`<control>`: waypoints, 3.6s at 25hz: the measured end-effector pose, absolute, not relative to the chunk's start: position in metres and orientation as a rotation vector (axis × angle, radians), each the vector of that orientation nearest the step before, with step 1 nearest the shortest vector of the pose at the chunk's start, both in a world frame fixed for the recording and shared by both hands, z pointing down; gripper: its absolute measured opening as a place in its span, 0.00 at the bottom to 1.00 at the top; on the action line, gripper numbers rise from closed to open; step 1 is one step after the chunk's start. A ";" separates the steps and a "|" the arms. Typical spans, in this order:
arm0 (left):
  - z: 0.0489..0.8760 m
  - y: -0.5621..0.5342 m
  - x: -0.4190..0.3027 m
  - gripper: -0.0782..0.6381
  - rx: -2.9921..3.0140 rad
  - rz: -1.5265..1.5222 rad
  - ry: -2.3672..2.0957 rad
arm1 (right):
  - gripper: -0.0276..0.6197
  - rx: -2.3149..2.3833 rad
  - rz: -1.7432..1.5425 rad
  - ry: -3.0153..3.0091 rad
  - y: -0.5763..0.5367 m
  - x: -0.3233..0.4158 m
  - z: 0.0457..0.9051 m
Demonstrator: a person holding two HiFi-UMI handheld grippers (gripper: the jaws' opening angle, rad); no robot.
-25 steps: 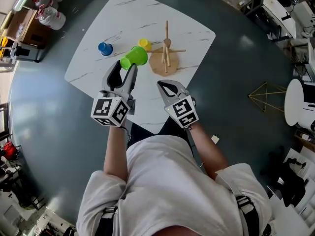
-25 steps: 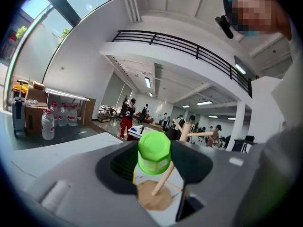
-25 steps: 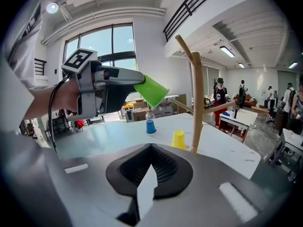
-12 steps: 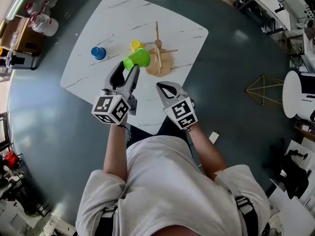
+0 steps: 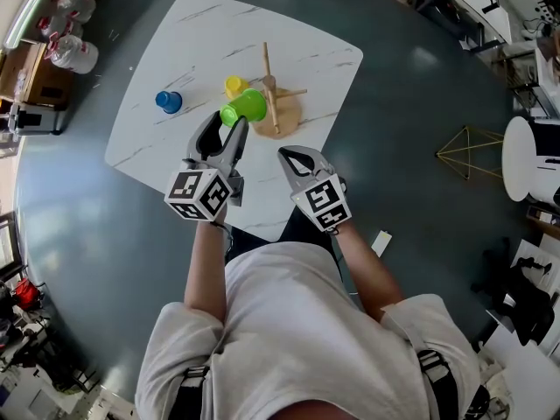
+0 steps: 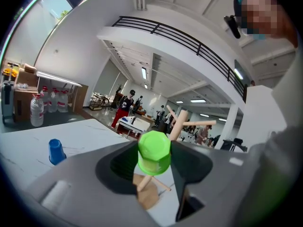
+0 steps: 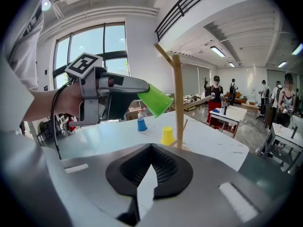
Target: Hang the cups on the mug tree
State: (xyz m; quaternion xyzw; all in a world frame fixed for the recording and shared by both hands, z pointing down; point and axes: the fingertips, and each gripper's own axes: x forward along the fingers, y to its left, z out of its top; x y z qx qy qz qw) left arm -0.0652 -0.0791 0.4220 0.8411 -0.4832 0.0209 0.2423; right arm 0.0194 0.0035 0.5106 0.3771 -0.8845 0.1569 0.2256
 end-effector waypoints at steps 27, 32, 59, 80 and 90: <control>0.435 -0.073 -0.067 0.50 2.290 0.176 -1.327 | 0.04 0.950 0.398 -2.456 0.008 0.011 0.511; 0.430 -0.058 -0.084 0.49 2.239 0.142 -1.426 | 0.04 0.852 0.351 -2.500 0.011 0.001 0.504; 0.507 -0.115 -0.239 0.11 2.334 0.415 -1.371 | 0.04 0.993 0.566 -2.394 -0.015 -0.153 0.532; 0.575 -0.173 -0.134 0.11 2.508 0.640 -0.958 | 0.04 1.408 0.767 -2.147 -0.012 -0.076 0.554; 0.598 -0.198 -0.109 0.33 2.595 0.758 -0.845 | 0.04 1.479 0.803 -2.092 -0.007 -0.059 0.561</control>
